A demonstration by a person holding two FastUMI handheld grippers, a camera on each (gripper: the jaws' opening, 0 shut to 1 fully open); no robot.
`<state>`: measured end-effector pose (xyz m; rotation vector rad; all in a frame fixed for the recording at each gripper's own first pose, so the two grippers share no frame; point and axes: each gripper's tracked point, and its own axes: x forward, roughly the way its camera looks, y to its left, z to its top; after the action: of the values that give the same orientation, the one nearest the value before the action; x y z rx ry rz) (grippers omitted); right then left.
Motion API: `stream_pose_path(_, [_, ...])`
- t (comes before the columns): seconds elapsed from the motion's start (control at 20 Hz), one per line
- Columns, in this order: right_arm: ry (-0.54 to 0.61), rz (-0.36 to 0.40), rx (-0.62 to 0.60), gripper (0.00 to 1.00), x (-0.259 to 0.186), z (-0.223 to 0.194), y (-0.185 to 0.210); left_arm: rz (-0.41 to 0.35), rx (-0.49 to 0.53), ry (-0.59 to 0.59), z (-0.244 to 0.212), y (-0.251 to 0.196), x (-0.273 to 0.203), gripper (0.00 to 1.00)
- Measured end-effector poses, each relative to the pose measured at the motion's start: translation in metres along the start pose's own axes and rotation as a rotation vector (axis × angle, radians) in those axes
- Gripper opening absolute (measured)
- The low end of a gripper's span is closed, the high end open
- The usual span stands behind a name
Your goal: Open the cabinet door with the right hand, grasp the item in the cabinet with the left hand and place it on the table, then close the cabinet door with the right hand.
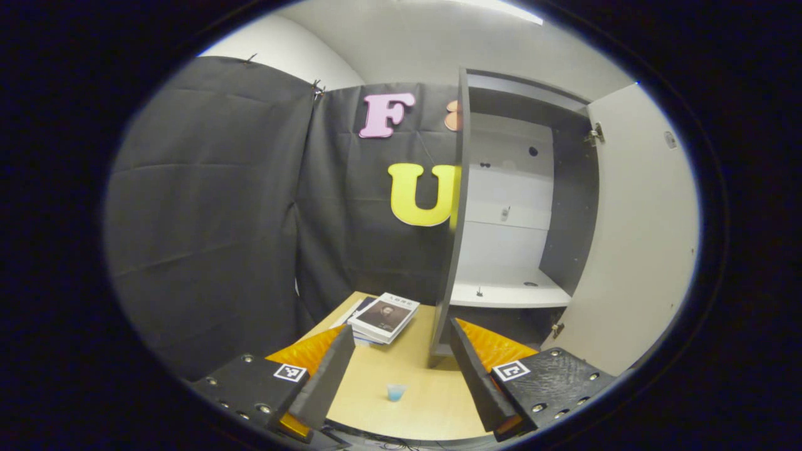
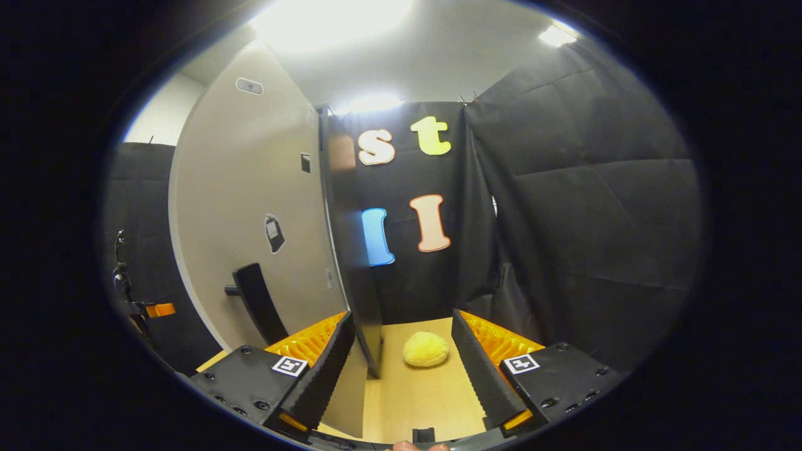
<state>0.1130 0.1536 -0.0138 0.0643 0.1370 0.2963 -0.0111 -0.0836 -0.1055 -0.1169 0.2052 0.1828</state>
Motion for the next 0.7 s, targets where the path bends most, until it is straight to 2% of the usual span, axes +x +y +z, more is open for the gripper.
stream_pose_path(0.15, [-0.005, 0.024, -0.011, 0.98, 0.002, 0.009, 0.011, 0.018, 0.038, 0.001, 0.005, 0.010, 0.010, 0.91])
stream_pose_path(0.3, [-0.014, 0.042, -0.024, 0.98, -0.002, 0.016, 0.028, -0.020, 0.003, -0.020, 0.014, 0.014, 0.020, 0.92])
stream_pose_path(0.55, [-0.055, -0.121, -0.086, 0.97, -0.017, 0.018, 0.029, -0.058, -0.006, -0.034, 0.025, 0.043, 0.047, 0.91])
stream_pose_path(0.7, [-0.049, -0.146, -0.091, 0.97, -0.017, 0.013, 0.049, -0.096, -0.002, -0.023, 0.022, 0.054, 0.064, 0.91])
